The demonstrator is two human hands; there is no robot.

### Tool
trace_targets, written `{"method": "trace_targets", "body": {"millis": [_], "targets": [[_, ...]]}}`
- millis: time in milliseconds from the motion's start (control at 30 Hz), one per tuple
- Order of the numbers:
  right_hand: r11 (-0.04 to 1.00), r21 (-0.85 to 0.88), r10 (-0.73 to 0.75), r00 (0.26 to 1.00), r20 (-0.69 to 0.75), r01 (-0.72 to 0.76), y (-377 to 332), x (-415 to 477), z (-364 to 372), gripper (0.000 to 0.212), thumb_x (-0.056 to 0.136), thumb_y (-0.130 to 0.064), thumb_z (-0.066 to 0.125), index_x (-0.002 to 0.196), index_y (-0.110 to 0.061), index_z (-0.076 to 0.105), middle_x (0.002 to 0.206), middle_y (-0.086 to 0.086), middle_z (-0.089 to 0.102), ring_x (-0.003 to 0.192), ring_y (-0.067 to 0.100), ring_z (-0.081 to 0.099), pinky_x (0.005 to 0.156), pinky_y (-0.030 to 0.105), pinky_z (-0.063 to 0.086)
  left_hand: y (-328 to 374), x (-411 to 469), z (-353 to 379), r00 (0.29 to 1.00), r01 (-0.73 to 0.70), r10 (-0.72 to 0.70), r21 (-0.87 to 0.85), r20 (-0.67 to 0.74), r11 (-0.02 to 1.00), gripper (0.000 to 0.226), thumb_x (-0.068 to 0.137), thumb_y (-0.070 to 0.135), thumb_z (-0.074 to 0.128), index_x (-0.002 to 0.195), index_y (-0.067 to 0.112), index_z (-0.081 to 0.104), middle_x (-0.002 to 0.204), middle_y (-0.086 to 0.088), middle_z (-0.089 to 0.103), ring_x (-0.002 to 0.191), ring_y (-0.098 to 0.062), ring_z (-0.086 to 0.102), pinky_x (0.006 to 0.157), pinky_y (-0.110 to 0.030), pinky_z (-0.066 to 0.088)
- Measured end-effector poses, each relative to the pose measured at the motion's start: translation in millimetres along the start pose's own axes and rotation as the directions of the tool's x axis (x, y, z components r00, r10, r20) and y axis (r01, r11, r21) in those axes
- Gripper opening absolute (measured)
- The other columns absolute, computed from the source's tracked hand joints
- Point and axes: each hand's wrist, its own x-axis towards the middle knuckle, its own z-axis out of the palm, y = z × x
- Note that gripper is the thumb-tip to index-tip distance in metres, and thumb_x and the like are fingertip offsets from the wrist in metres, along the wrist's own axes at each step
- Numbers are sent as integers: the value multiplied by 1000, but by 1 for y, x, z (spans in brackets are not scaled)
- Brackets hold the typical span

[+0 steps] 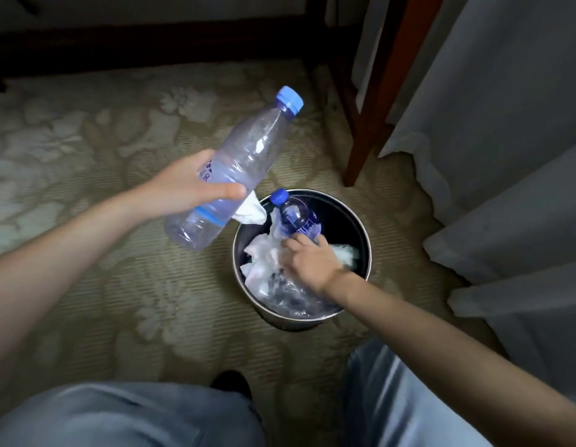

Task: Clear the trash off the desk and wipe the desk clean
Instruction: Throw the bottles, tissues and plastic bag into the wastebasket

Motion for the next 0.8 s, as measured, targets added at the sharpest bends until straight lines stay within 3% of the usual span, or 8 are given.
{"method": "trace_targets", "body": {"millis": [133, 267, 367, 433, 567, 667, 733, 800], "targets": [[869, 481, 20, 979, 201, -116, 10, -12, -29, 45, 89, -17, 48, 132, -31, 45, 146, -5, 30, 137, 16, 16, 110, 58, 6, 18, 3, 13, 997, 15, -14, -5, 69, 1000, 73, 47, 65, 67, 111, 33, 57, 103, 20, 64, 90, 8, 59, 72, -15, 42], [530, 835, -11, 983, 182, -149, 35, -34, -66, 44, 86, 2, 45, 118, -26, 58, 125, -4, 50, 116, 17, 50, 101, 33, 39, 41, 14, 36, 987, 6, 9, -94, 158, 996, 67, 51, 59, 71, 112, 33, 58, 105, 18, 66, 90, 7, 62, 74, -15, 44], [333, 926, 262, 961, 92, -180, 62, -58, -68, 36, 84, 5, 42, 99, -22, 61, 103, 9, 62, 88, 27, 58, 78, 36, 47, 48, 29, 52, 970, -30, 37, -35, 238, 999, 78, 40, 69, 69, 110, 38, 56, 105, 21, 66, 94, 5, 62, 77, -14, 44], [192, 964, 477, 876, 71, -182, 77, -72, -63, 29, 86, 0, 44, 87, -26, 57, 91, 9, 62, 73, 22, 56, 64, 30, 41, 40, 36, 69, 952, -51, 24, 83, 305, 995, 86, 35, 74, 67, 110, 36, 54, 105, 18, 63, 97, 1, 60, 76, -14, 43], [207, 974, 736, 670, -94, -92, 93, -91, -50, 27, 88, -4, 48, 111, -18, 52, 101, 0, 56, 75, 10, 54, 79, 25, 43, -7, 36, 117, 912, -191, -100, 629, 397, 753, 95, 55, 72, 66, 129, 21, 35, 125, 1, 37, 117, -19, 43, 94, -32, 39], [388, 917, 709, 666, -231, -94, 100, -97, -43, 37, 89, -7, 52, 125, -18, 49, 112, -2, 49, 71, 3, 50, 73, 9, 37, -27, 37, 136, 917, -252, -127, 795, 378, 551, 90, 73, 60, 63, 139, 19, 17, 131, -7, 27, 119, -27, 38, 94, -39, 40], [402, 908, 702, 675, -227, -113, 108, -93, -30, 30, 90, -7, 52, 118, -15, 55, 107, -1, 52, 71, 2, 50, 70, 9, 36, -31, 42, 136, 892, -256, -182, 795, 413, 549, 94, 75, 60, 62, 142, 21, 10, 132, -10, 28, 117, -29, 42, 95, -39, 40], [302, 942, 713, 690, -121, -148, 122, -78, -13, 21, 91, -8, 52, 111, -11, 59, 97, -1, 56, 70, 1, 50, 64, 4, 36, -26, 48, 127, 849, -218, -243, 730, 469, 647, 91, 75, 65, 59, 142, 28, 9, 134, -8, 31, 118, -27, 45, 98, -35, 38]]}}
